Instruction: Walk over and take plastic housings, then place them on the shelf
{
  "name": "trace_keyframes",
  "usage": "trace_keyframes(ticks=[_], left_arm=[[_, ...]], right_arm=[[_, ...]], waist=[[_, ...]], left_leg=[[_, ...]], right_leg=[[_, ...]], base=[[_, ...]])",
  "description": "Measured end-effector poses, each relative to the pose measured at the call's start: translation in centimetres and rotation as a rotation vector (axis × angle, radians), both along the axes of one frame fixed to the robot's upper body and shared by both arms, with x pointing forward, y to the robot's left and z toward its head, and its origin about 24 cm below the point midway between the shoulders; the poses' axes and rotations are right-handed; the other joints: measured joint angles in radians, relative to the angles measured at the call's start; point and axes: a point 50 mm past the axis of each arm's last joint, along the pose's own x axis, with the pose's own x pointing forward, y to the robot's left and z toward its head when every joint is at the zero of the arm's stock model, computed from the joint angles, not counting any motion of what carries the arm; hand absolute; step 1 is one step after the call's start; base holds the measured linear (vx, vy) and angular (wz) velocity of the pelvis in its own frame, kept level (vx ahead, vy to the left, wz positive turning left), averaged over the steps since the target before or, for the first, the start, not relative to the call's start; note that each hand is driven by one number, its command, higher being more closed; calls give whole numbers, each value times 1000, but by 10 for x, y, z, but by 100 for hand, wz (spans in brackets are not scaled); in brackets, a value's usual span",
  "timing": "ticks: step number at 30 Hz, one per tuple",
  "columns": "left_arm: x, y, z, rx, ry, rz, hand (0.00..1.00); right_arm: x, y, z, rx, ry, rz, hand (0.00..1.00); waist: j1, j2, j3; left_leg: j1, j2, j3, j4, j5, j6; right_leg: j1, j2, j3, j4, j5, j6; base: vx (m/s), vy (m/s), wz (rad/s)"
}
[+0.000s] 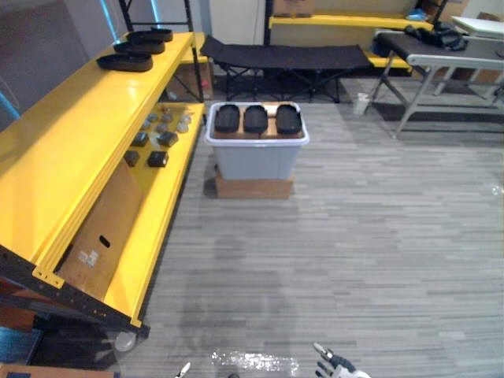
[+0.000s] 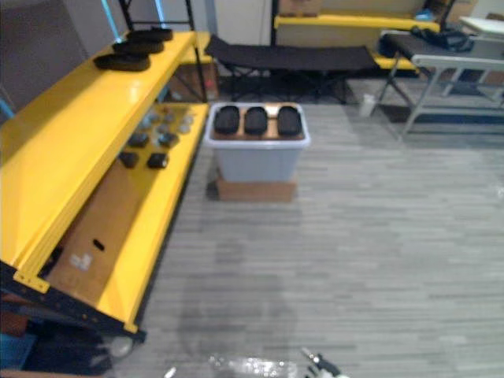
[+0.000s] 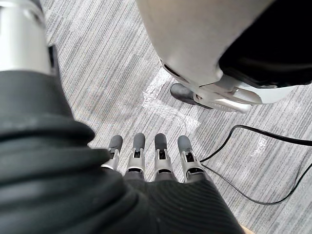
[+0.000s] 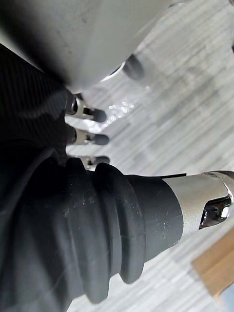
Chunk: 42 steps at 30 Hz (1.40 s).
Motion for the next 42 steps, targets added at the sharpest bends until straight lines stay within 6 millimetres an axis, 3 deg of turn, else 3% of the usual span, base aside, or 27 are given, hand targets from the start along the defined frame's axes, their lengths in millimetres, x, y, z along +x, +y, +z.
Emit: trace_keyframes(ticks=[5,8,11,12,14,17,22,25,26,28,29,30,31,33,34,36,37,38,39,42], left_arm=[[3,1,1,4,-5,-34,0],[4,4,1,11,-6,-42,0],[3,4,1,11,6,-44,0],[2,3,1,8,13,-45,0],[0,6,1,15,29,-61,0],[0,7,1,22,28,-44,0],[7,7,2,24,-13,10,0],[10,5,3,27,-41,63,0],[8,-1,2,14,-40,79,0],[7,-6,2,-2,-53,137,0],[13,-8,3,-15,-84,172,0],[12,-10,2,-23,-86,208,0],[12,-15,2,-39,-91,232,0],[11,-20,1,-52,-95,247,0],[12,-19,1,-48,-99,240,0],[14,-15,2,-38,-107,213,0],[14,-15,2,-37,-107,201,0],[10,-16,1,-34,-96,179,0],[12,-7,3,-9,-102,175,0],[15,1,5,6,-107,157,0]], right_arm=[[-1,-3,0,-31,4,7,0],[0,-12,2,-60,-15,-12,0],[3,-16,4,-77,-37,-14,0],[2,-16,4,-76,-40,-21,0],[0,-12,3,-58,-49,-50,0],[-2,-6,3,-51,-76,-63,0],[-6,-7,4,-61,-96,-53,0],[-11,-7,3,-58,-81,-62,0],[-10,-9,3,-63,-80,-59,0],[-9,-9,3,-69,-71,-38,0],[-9,-10,3,-76,-67,-20,0],[-7,-17,5,-96,-73,-14,0],[-6,-21,6,-112,-72,-5,0],[-5,-23,6,-130,-68,28,0],[-4,-23,6,-133,-72,30,0],[3,-23,7,-141,-99,33,0],[13,-24,10,-153,-133,38,0],[20,-26,12,-167,-156,43,0],[26,-14,12,-151,-170,79,0],[45,-7,17,-161,-211,146,0]], waist=[[-2,-9,12],[-6,-5,32],[-12,2,57],[-21,10,66],[-25,-2,69],[-24,-8,72],[-23,-11,68],[-4,-11,58],[-2,15,45],[-1,23,10],[2,30,17],[7,52,25],[9,73,29],[13,84,35],[19,81,36],[40,69,41],[44,68,42],[60,64,47],[66,30,64],[91,-15,94]], left_leg=[[1,-3,7,0,-1,1],[14,-14,22,0,-18,16],[31,-11,27,-1,-36,42],[36,-4,26,0,-39,48],[35,16,25,0,-43,51],[45,47,23,4,-54,35],[102,47,-13,35,-118,-6],[83,55,-33,166,-240,-27],[77,83,-32,194,-265,-51],[2,105,-31,362,-292,-82],[-95,138,-30,597,-295,-105],[-200,185,-28,850,-276,-155],[-251,218,-24,979,-273,-159],[-324,261,-1,1070,-281,-145],[-341,263,6,1047,-286,-136],[-388,238,33,841,-291,-117],[-405,204,27,593,-208,-113],[-394,188,31,437,-8,-54],[-352,151,48,392,-8,-40],[-345,130,48,411,-30,-17]], right_leg=[[-14,-8,4,18,-3,5],[-69,-44,15,157,-57,33],[-124,-56,30,296,-52,44],[-143,-52,33,313,-66,32],[-169,-26,33,285,-86,-1],[-233,20,28,254,-83,-6],[-246,12,27,284,-71,-23],[-238,14,27,296,-63,-54],[-238,32,17,311,-84,-61],[-225,48,-2,293,-121,-71],[-185,58,-2,264,-125,-77],[-129,81,-1,229,-125,-79],[-83,94,0,204,-125,-79],[16,90,5,171,-125,-79],[33,80,7,170,-125,-79],[58,38,21,172,-126,-77],[57,16,31,179,-128,-68],[63,8,54,178,-149,-30],[73,-23,71,162,-153,-23],[59,-5,83,119,-121,-41]], base=[[-46,25,-3],[-56,91,-11],[-47,134,-21],[2,87,0],[2,63,1],[-23,20,1],[169,-52,24],[261,-201,18],[437,-257,15],[383,-219,14],[265,-251,3],[228,-232,-2],[151,-127,-2],[20,-66,-1],[-134,-27,-11],[-264,22,-26],[-280,90,-41],[-66,134,-32],[174,128,-18],[195,25,4]])
